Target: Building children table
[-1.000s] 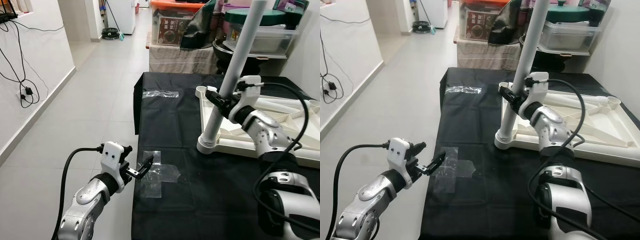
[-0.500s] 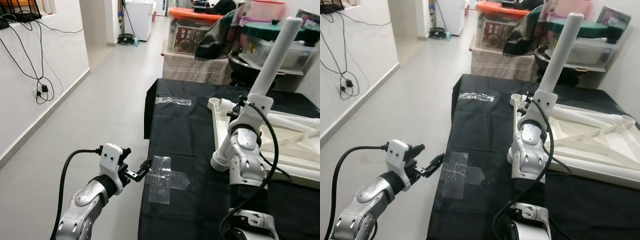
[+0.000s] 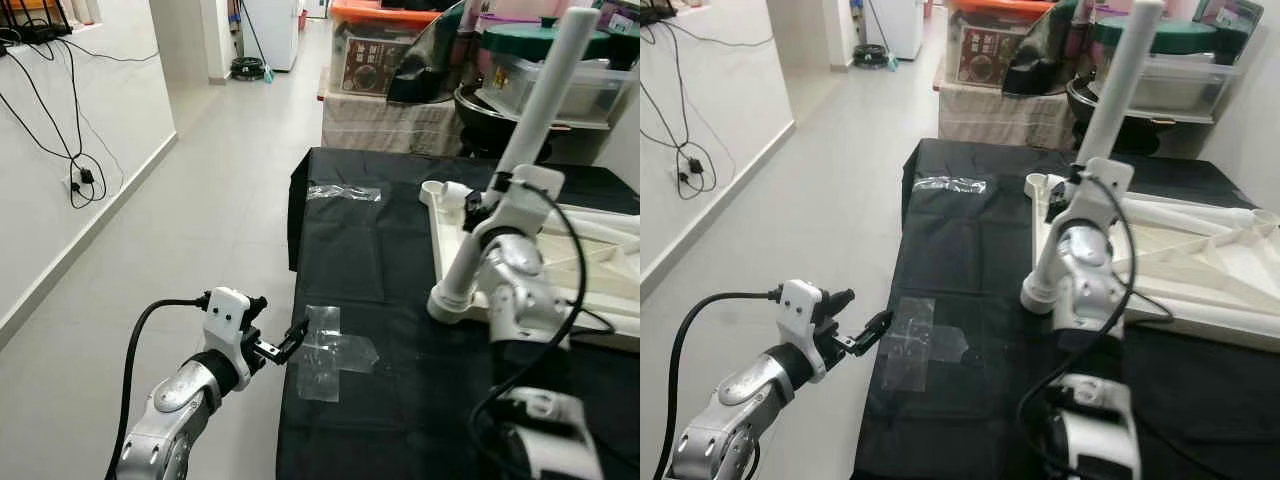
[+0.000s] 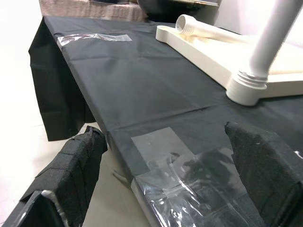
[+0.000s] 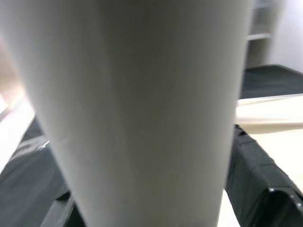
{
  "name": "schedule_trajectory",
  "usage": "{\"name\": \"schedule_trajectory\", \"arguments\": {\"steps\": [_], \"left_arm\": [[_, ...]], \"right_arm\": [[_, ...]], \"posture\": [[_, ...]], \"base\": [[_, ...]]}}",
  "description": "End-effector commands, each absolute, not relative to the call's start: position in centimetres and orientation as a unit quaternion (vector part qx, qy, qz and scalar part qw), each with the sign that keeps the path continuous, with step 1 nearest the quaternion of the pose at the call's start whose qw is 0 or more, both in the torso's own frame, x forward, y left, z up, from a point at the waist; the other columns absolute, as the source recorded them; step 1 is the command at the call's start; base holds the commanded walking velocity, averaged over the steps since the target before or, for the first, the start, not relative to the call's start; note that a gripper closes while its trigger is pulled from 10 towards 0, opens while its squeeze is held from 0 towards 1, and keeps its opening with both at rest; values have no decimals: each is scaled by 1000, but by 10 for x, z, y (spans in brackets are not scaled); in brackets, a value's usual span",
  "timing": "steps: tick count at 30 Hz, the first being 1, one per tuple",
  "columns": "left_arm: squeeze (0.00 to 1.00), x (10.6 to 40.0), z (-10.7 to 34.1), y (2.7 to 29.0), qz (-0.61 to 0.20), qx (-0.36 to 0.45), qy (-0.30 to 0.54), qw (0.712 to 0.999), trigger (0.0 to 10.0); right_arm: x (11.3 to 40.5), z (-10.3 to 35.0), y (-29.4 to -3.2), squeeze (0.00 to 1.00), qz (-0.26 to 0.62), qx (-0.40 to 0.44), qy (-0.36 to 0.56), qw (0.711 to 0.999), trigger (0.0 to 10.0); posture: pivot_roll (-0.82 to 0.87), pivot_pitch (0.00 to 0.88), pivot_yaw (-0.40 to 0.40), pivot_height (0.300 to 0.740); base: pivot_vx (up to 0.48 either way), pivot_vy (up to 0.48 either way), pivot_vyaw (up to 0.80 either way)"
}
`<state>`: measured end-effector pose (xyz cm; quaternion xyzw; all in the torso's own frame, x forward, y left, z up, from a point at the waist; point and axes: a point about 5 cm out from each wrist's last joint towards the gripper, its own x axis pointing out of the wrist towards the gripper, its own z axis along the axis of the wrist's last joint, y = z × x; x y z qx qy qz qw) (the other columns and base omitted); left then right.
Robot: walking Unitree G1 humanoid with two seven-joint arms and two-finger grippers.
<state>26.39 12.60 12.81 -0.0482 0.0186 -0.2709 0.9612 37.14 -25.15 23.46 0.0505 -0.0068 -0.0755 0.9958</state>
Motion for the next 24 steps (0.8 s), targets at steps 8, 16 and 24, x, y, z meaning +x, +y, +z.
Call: {"name": "schedule_trajectory", "arguments": {"steps": [8, 16, 24], "left_arm": [[0, 265, 126, 125, -276, -47, 28, 960, 10000], [0, 266, 127, 127, -276, -43, 28, 960, 10000], [0, 265, 126, 128, -277, -40, 29, 960, 10000]], "right_arm": [[368, 247, -254, 0, 154, 22, -16, 988, 10000], [376, 219, -248, 0, 218, -1, 54, 974, 2353], [381, 220, -245, 0, 210, 41, 36, 976, 0]], "posture": [[66, 0, -64, 740], [78, 0, -68, 740], [78, 0, -68, 740]], "base": [[0, 0, 0], [0, 0, 0], [0, 0, 0]]}}
